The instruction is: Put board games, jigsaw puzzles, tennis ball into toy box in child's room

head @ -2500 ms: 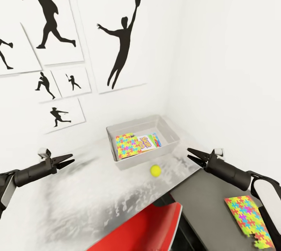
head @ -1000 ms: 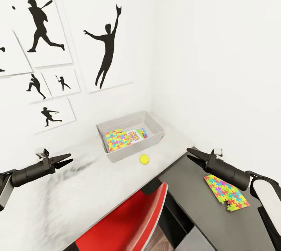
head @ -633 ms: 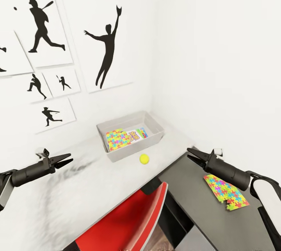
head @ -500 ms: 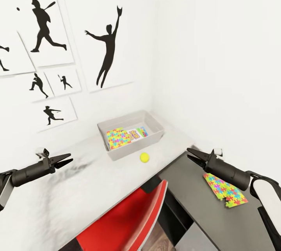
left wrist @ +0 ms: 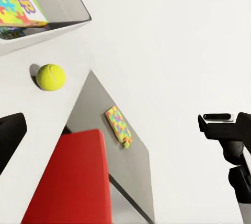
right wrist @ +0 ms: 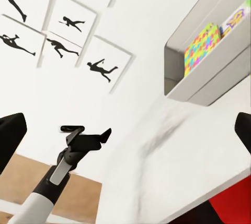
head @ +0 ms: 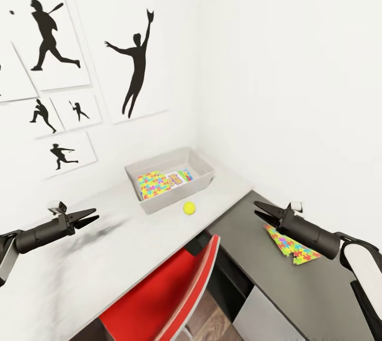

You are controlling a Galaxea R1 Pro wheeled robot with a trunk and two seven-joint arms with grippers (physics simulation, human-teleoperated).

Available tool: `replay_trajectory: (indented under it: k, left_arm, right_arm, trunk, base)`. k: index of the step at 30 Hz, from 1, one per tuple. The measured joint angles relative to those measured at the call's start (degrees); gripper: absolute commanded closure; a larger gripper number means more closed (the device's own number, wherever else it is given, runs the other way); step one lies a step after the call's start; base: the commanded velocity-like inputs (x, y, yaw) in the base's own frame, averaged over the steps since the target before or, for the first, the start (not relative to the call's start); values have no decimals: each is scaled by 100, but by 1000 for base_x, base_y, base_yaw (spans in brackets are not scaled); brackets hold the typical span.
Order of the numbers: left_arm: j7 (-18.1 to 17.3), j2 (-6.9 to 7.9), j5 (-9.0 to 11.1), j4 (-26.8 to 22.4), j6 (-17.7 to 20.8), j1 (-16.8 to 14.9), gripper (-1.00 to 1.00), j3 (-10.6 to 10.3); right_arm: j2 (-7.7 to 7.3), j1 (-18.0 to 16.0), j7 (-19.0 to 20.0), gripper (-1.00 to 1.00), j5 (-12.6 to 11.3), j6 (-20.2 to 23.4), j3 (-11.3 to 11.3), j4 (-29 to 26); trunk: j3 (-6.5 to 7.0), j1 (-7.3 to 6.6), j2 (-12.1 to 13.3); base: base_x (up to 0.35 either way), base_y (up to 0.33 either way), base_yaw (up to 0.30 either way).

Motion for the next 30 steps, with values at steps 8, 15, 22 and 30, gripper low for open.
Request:
replay_trajectory:
  k: [8,15,22,30]
  left_arm:
    - [0,2,0,0,-4,0,-100,0]
    - [-141,2,-3,-15,-18,0,-100,0]
    - [-466,34,-42,-18,-30,0,-100,-1]
    - [-511,90,-46,-18,-28,0,-100,-8]
  right_arm:
    - [0,0,7,-100,0,0,-12,-1]
    - [0,0,16,-100,0,0,-15,1]
    - [0,0,9,-100,0,0,-9,0]
    - [0,0,3,-100,-1,0,-3,0]
  trunk:
    - [2,0,0]
    - [22,0,0]
    - [59,0,0]
    - [103,0,0]
  base:
    - [-2,1,-276]
    - [0,0,-273]
    - [0,0,-259]
    - [0,0,-257]
